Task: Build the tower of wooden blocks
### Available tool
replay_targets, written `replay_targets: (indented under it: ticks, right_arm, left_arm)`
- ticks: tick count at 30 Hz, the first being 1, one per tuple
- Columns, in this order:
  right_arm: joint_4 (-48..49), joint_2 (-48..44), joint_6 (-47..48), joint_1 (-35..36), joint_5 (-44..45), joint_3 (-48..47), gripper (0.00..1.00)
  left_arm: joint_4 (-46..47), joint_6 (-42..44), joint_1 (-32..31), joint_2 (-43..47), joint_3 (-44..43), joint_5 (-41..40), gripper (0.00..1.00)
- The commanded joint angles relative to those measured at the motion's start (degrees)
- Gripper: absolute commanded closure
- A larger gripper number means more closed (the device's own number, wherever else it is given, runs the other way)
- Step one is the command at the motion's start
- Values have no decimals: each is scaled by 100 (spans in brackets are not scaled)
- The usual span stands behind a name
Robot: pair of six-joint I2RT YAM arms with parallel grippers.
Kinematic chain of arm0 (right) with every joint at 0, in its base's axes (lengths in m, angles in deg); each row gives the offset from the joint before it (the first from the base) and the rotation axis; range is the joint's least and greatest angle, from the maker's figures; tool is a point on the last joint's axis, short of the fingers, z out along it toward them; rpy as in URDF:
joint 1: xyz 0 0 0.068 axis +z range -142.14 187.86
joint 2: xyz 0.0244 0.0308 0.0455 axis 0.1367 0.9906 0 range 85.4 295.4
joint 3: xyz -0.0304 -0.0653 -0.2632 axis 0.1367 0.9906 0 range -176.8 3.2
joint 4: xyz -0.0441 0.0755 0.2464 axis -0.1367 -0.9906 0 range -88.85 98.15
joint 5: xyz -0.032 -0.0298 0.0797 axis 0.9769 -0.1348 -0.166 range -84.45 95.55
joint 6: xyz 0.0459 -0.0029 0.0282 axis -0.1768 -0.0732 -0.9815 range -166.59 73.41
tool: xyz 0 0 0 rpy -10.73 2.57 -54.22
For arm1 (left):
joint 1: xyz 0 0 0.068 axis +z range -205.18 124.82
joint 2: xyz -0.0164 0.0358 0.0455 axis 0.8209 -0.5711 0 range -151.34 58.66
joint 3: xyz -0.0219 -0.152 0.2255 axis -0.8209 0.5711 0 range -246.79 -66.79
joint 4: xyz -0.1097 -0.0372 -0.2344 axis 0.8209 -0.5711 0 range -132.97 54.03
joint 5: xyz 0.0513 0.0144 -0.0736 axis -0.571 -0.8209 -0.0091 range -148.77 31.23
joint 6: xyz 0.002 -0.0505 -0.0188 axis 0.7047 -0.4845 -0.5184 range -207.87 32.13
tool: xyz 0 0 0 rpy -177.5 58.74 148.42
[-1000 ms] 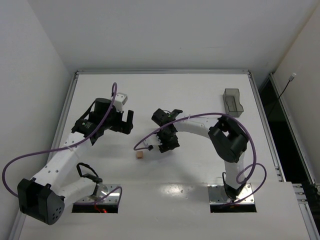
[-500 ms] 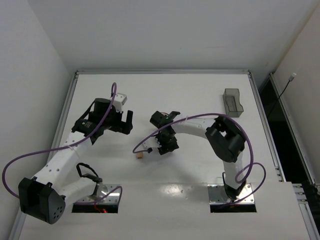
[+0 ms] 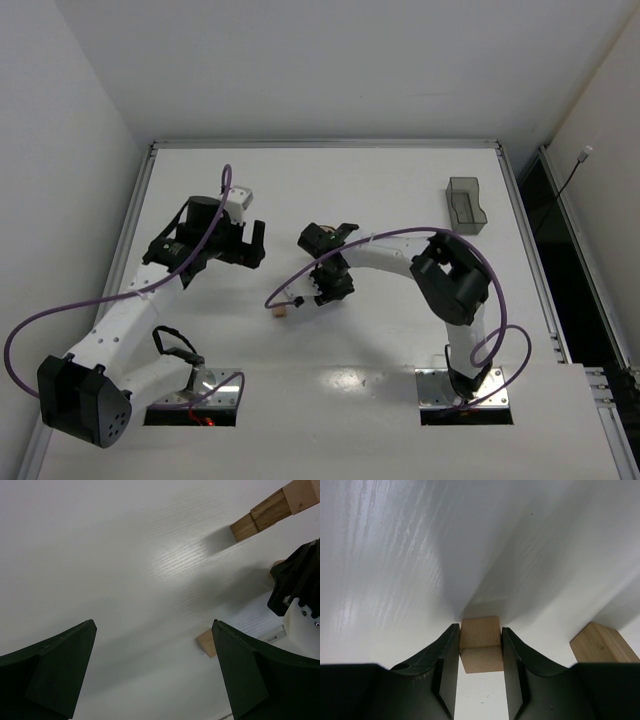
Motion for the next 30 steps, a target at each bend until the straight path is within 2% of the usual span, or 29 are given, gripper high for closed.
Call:
replay_targets:
  ticks: [1,8,11,14,16,19,30]
  right_arm:
    - [43,-72,-6,32,2,-297,100]
    - [-396,-634,-744,32,-1016,-851,100]
    - [33,-1450,-1306,102,-1849,-737,100]
    - [376,-1838,-1930,15,-2570,-676,100]
    - [317,-1839,-2316,-74,-2862,-1061,100]
    - [561,-1839,-3054,-276,-3101,-1325,100]
    - [974,-1839,-4400,-1216,-3515,-2012,100]
  left_arm:
    - [160,-29,130,-41,27,151,0]
    - [213,-29,131,186,193,205,0]
    - [283,-81,253,510,413,484,0]
    - [520,-142,254,845,650,600,0]
    - [521,-143,254,907,703,652,0]
    - [573,-143,254,907,704,653,0]
    - [573,-301,254,1013,756,643,0]
